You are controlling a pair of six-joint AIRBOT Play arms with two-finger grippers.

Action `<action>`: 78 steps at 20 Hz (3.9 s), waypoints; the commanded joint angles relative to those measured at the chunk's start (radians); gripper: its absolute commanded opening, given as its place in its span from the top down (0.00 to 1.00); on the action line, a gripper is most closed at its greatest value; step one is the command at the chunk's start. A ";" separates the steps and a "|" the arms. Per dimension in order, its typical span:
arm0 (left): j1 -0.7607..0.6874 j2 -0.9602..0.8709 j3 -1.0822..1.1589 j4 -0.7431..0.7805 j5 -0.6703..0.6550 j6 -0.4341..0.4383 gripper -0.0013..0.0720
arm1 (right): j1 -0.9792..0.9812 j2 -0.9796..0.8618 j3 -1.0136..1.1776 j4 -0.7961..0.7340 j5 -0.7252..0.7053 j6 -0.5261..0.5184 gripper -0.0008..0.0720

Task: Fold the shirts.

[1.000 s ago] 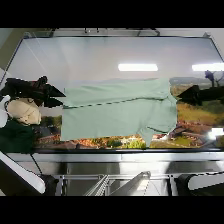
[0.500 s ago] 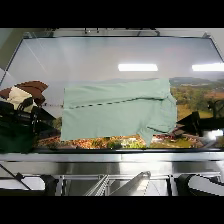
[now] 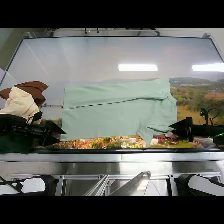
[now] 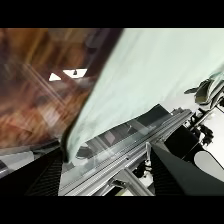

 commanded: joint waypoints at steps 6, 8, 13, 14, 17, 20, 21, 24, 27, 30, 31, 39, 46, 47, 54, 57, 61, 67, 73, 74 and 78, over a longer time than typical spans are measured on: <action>-0.124 0.002 -0.018 0.018 -0.175 0.021 0.88 | 0.000 0.002 -0.006 0.019 0.035 -0.020 0.49; -0.133 0.002 -0.018 0.019 -0.171 0.036 0.95 | 0.000 0.002 -0.006 -0.042 0.035 0.029 0.49; -0.132 0.002 -0.018 0.020 -0.158 0.036 0.95 | 0.000 0.002 -0.006 -0.171 0.038 0.160 0.49; -0.132 0.002 -0.018 0.020 -0.156 0.036 0.95 | 0.000 0.002 -0.006 -0.170 0.025 0.160 0.49; -0.132 0.002 -0.018 0.020 -0.156 0.036 0.95 | 0.000 0.001 -0.011 -0.153 -0.041 0.144 0.49; -0.132 0.002 -0.018 0.020 -0.160 0.037 0.95 | 0.020 -0.002 -0.021 -0.129 -0.083 0.142 0.49; -0.132 0.002 -0.018 0.019 -0.160 0.044 0.95 | 0.046 -0.002 -0.021 -0.129 -0.106 0.143 0.49; -0.132 0.002 -0.018 0.020 -0.159 0.051 0.95 | 0.156 -0.003 -0.021 -0.116 -0.184 0.172 0.60; -0.132 0.002 -0.018 0.021 -0.158 0.053 0.95 | 0.232 -0.003 -0.021 -0.089 -0.194 0.179 0.71; -0.132 0.002 -0.018 0.021 -0.146 0.058 0.95 | 0.229 0.003 -0.019 -0.086 -0.135 0.173 0.95; -0.132 0.002 -0.017 0.020 -0.130 0.066 0.95 | 0.218 0.012 -0.014 -0.083 -0.096 0.163 0.96; -0.038 0.003 0.220 -0.008 0.131 0.035 0.95 | -0.118 0.092 0.200 0.044 0.401 0.271 0.96; 0.027 -0.004 0.282 -0.006 0.214 0.032 0.95 | -0.195 0.092 0.224 0.029 0.389 0.276 0.96; 0.024 -0.006 0.282 -0.007 0.220 0.032 0.95 | -0.170 0.092 0.224 0.030 0.368 0.275 0.96; -0.090 -0.073 0.414 -0.018 0.233 -0.014 0.95 | 0.072 0.014 0.228 0.206 -0.044 0.200 0.96; -0.175 -0.172 0.575 -0.017 0.232 -0.038 0.95 | 0.093 -0.090 0.256 0.288 -0.135 0.159 0.96; -0.233 -0.343 0.785 -0.014 0.239 -0.085 0.95 | 0.100 -0.230 0.315 0.285 -0.214 0.084 0.96; -0.248 -0.560 0.903 -0.014 0.264 -0.119 0.96 | 0.152 -0.395 0.346 0.388 -0.249 -0.146 0.96; -0.233 -0.581 0.905 -0.068 0.281 -0.117 0.08 | 0.155 -0.350 0.346 0.358 -0.227 -0.185 0.96; -0.222 -0.570 0.905 -0.111 0.290 -0.117 0.01 | 0.153 -0.328 0.346 0.352 -0.209 -0.185 0.93; -0.160 -0.475 0.905 -0.198 0.329 -0.117 0.01 | 0.106 -0.229 0.364 0.277 -0.152 -0.172 0.57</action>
